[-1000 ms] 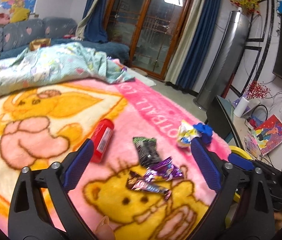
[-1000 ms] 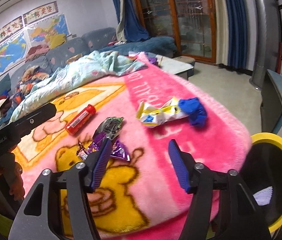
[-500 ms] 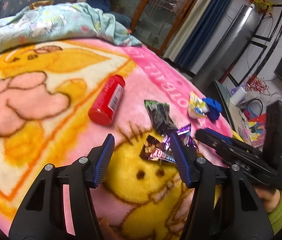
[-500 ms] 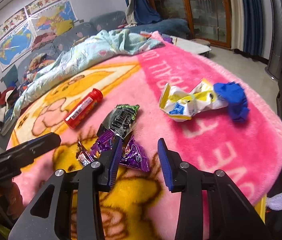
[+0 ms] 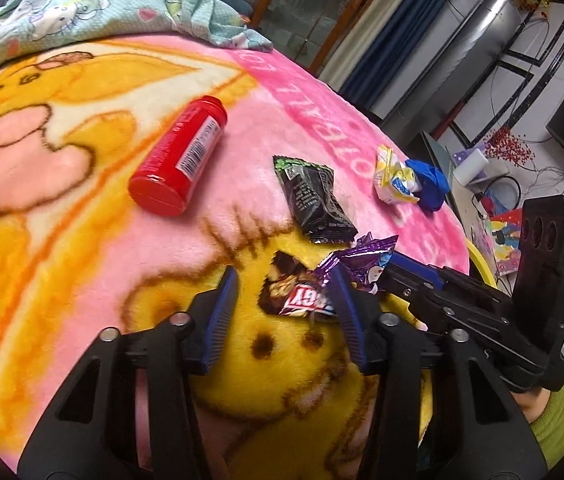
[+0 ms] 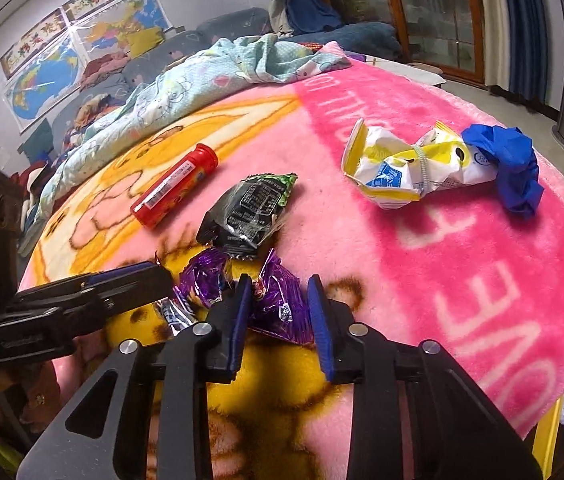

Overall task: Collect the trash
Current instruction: 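Grasp a brown candy wrapper with the left tool while the right tool grasps purple wrappers, then carry the brown and purple wrappers over the bin with both tools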

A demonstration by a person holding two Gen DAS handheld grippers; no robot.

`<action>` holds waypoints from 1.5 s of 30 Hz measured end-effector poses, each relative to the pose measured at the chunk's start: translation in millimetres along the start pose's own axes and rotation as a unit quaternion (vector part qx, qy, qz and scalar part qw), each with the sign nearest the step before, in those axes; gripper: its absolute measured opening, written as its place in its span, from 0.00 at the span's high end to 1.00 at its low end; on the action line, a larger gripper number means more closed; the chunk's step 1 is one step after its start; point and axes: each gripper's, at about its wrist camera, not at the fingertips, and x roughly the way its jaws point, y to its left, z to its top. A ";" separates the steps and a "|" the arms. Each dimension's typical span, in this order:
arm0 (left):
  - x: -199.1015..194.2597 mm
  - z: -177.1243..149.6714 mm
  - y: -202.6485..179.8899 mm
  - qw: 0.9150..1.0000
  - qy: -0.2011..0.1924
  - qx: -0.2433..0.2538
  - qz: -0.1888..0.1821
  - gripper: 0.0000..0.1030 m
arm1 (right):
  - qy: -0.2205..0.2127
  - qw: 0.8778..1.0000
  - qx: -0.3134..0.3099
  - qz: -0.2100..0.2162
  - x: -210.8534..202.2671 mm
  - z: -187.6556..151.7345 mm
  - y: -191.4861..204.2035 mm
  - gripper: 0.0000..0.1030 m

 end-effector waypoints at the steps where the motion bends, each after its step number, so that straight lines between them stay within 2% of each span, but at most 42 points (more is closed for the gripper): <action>1: 1.2 -0.2 -1.3 1.000 0.001 0.002 -0.001 0.70 | 0.001 1.000 -0.001 0.002 -1.6 -0.9 0.0 0.76; 2: 1.4 -0.3 -2.4 1.000 0.002 0.005 -0.003 0.75 | 0.003 1.000 -0.002 0.003 -2.4 -1.4 0.5 0.77; 7: 2.2 -2.3 -8.1 1.000 0.003 0.018 -0.002 0.84 | -0.002 1.000 -0.012 0.007 -12.0 -7.6 6.9 0.84; 17: -10.9 -4.4 -19.9 0.999 -0.021 0.037 0.001 0.97 | -0.044 0.999 -0.015 -0.021 -43.8 -5.8 2.3 0.86; 45: -35.9 4.4 -109.3 0.991 -0.070 0.107 -0.039 0.97 | -0.120 0.988 0.045 -0.085 -137.1 3.9 -60.6 0.86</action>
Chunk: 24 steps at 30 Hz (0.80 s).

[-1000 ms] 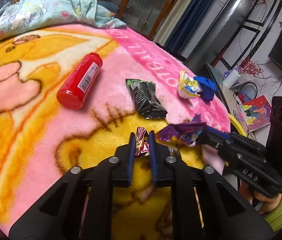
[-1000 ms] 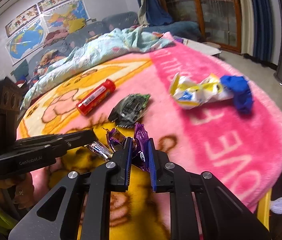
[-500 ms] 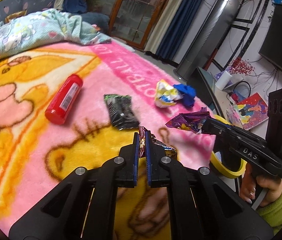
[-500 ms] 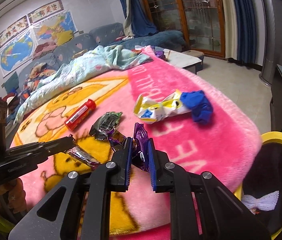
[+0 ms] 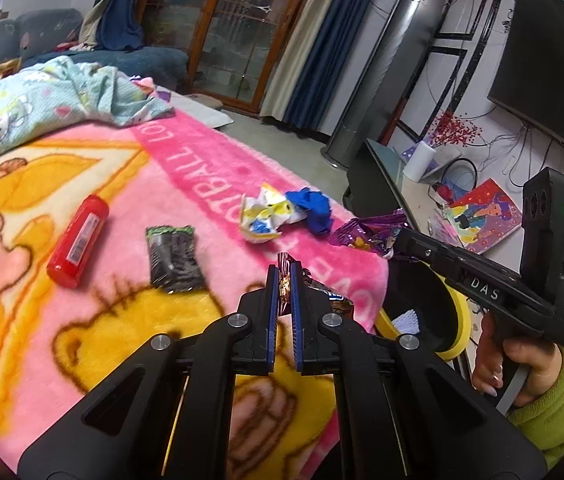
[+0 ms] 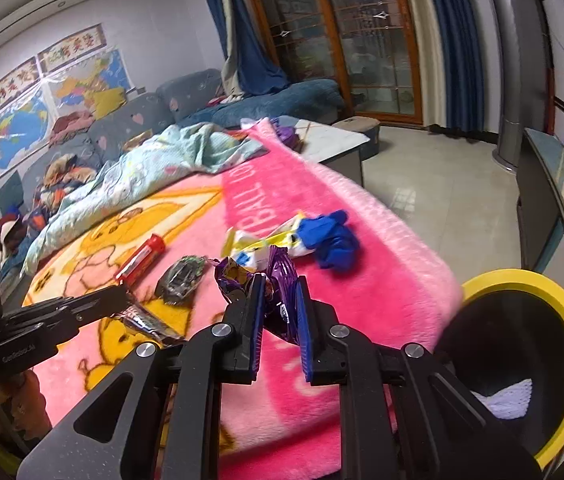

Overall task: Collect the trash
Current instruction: 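Carry the brown and purple wrappers over the bin with both tools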

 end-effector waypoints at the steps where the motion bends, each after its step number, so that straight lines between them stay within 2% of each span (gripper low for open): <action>1: 0.2 1.4 -3.0 1.000 -0.002 0.002 -0.002 0.97 | -0.001 1.000 0.002 -0.002 -2.5 0.9 -2.6 0.86; 24: 17.6 15.5 -62.2 0.998 -0.011 0.049 -0.040 0.97 | -0.052 0.993 0.074 -0.074 -65.7 -1.0 -83.7 0.86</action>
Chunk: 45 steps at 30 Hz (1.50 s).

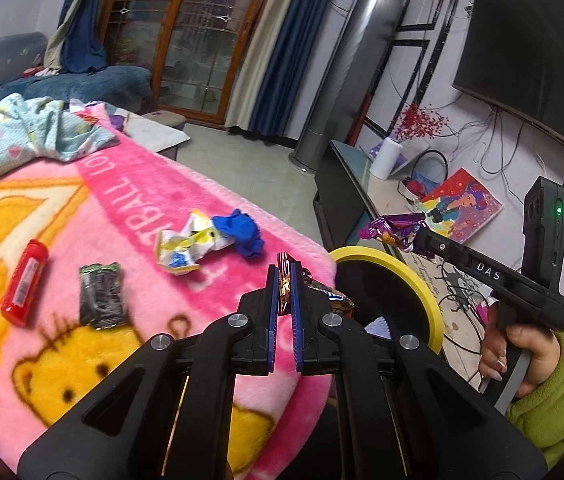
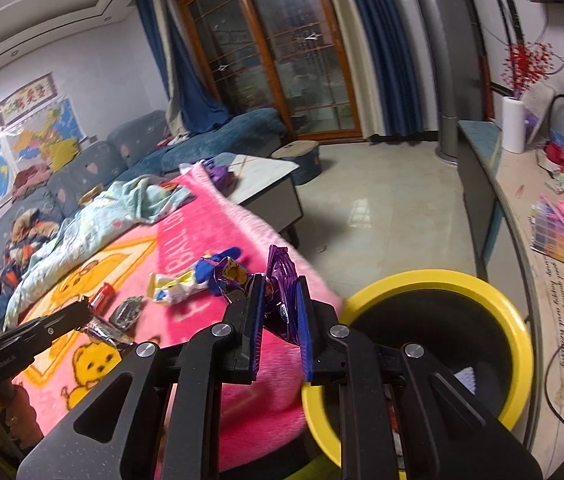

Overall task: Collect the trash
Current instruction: 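Carry the brown and purple wrappers over the bin with both tools, then open both tools to drop the wrappers into the bin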

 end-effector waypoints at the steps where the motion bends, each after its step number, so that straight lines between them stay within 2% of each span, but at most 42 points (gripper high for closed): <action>1: 2.4 0.4 -3.6 1.000 0.001 0.003 -0.003 0.97 | -0.001 1.000 0.001 -0.004 -2.0 -0.3 -3.4 0.86; 9: 17.8 2.8 -29.6 0.999 0.008 0.028 -0.019 0.97 | -0.019 0.999 -0.013 -0.045 -14.3 -3.7 -19.5 0.86; 30: 74.3 -14.7 -106.2 0.992 0.045 0.099 -0.070 0.97 | -0.013 0.992 0.085 -0.093 -26.2 -14.1 -96.3 0.85; 45: 125.2 -28.9 -131.3 0.986 0.081 0.128 -0.074 0.97 | 0.010 0.980 0.155 -0.123 -17.0 -28.2 -147.7 0.84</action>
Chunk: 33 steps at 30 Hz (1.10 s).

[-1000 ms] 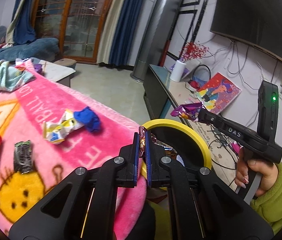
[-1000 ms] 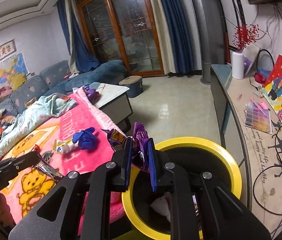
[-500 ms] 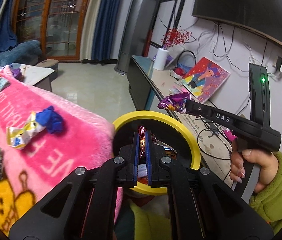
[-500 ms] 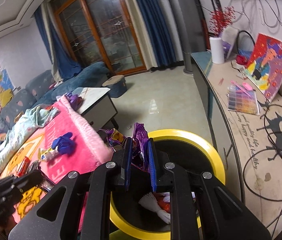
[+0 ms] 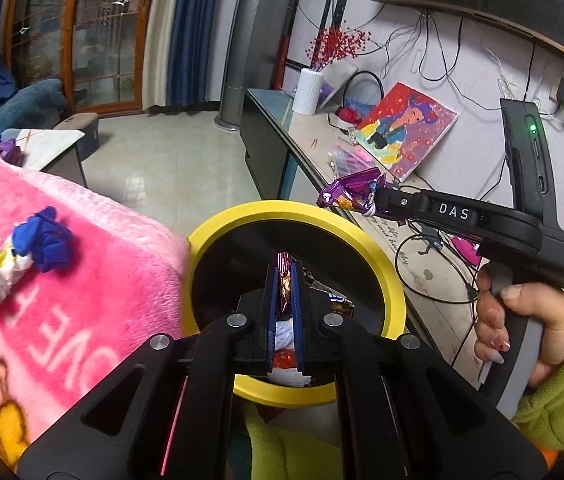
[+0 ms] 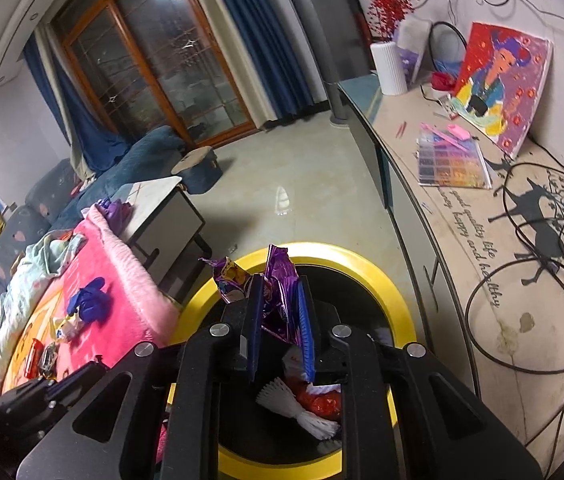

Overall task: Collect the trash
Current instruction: 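Open both tools to drop the wrappers into the bin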

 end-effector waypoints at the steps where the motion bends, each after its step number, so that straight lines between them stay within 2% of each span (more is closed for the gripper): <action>1: 3.7 -0.6 -0.7 1.000 0.003 0.001 -0.002 0.97 | 0.004 1.000 0.002 0.000 2.3 -0.3 -2.1 0.83; 8: 18.6 -4.9 1.9 1.000 0.011 0.002 -0.004 0.96 | 0.023 1.000 0.018 -0.006 15.4 -5.3 -10.8 0.79; 17: 30.7 -4.4 10.6 1.000 0.024 -0.015 0.004 0.79 | 0.027 0.999 0.027 -0.013 22.3 -6.8 -18.0 0.75; 23: 28.1 -5.8 15.8 0.999 0.020 -0.029 0.008 0.58 | 0.024 0.999 0.028 -0.016 21.7 -6.9 -17.8 0.63; 30: 22.5 -5.4 25.8 0.999 0.015 -0.052 0.004 0.25 | 0.023 0.999 0.028 -0.021 21.4 -6.4 -16.8 0.48; 33: 20.8 -5.4 27.2 0.998 0.014 -0.057 0.005 0.20 | 0.021 0.999 0.026 -0.033 19.9 -5.6 -17.8 0.42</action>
